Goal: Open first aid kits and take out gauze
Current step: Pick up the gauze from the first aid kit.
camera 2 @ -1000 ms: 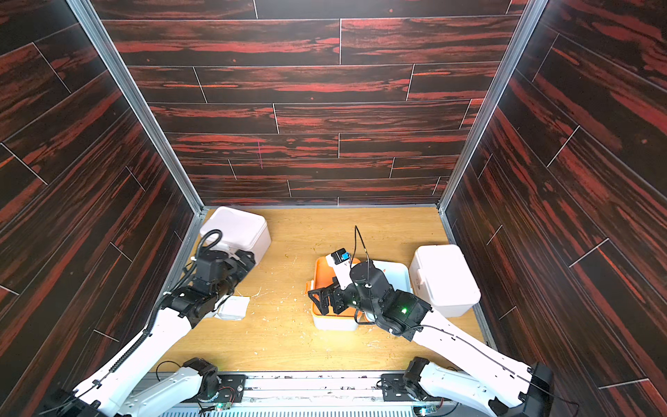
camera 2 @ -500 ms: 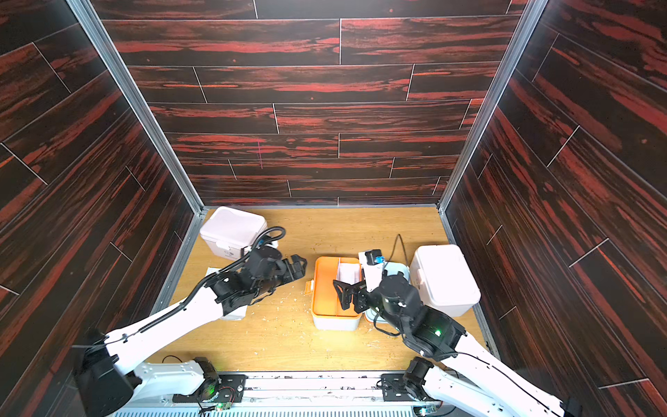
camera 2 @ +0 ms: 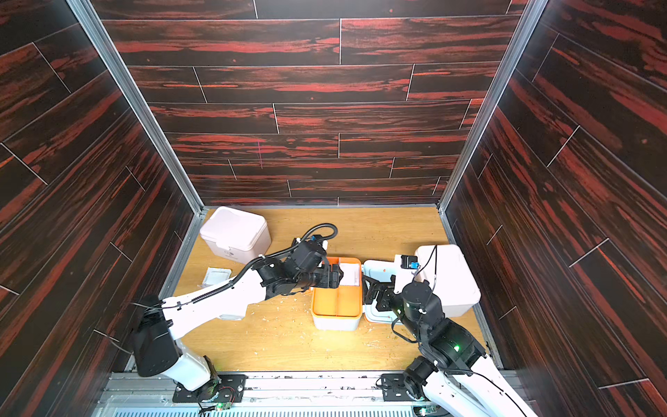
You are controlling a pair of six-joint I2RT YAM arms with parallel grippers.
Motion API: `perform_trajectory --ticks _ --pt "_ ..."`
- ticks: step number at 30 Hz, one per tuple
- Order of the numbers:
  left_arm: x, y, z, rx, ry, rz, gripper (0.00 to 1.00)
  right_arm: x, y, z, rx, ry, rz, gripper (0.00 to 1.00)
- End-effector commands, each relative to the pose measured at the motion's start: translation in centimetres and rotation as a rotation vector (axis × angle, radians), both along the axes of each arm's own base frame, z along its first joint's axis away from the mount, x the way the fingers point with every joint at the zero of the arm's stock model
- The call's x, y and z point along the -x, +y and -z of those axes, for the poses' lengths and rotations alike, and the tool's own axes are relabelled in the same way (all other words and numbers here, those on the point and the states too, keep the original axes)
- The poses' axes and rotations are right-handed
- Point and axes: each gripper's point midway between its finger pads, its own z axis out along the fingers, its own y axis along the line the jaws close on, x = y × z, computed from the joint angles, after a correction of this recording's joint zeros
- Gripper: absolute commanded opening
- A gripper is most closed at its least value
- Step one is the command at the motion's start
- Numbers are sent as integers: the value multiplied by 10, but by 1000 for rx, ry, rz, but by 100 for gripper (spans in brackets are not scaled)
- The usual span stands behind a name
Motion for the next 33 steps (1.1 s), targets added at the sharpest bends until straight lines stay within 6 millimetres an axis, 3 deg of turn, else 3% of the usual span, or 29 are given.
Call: perform_trajectory --ticks 1,7,11,17,26,30,31,33 --pt "-1 -2 0 -94 -23 16 73 2 1 27 -37 118 -27 99" --pt "-10 -11 17 -201 -10 10 62 -8 -11 44 -87 161 16 99" --pt "-15 -14 23 -225 -10 1 53 -9 -4 48 -81 152 -26 98" --pt "-26 -6 30 -296 -33 -52 48 -10 10 54 -76 188 -102 92" --pt "-40 -11 28 -299 -92 -79 28 -11 22 55 -77 203 -163 89" --pt "-45 -14 27 -305 -97 -81 22 -10 25 54 -82 197 -189 91" --pt "-46 -15 27 -306 -98 -79 22 -10 25 54 -82 197 -190 96" --pt "-47 -18 29 -305 -89 -73 22 -10 26 56 -78 204 -194 99"
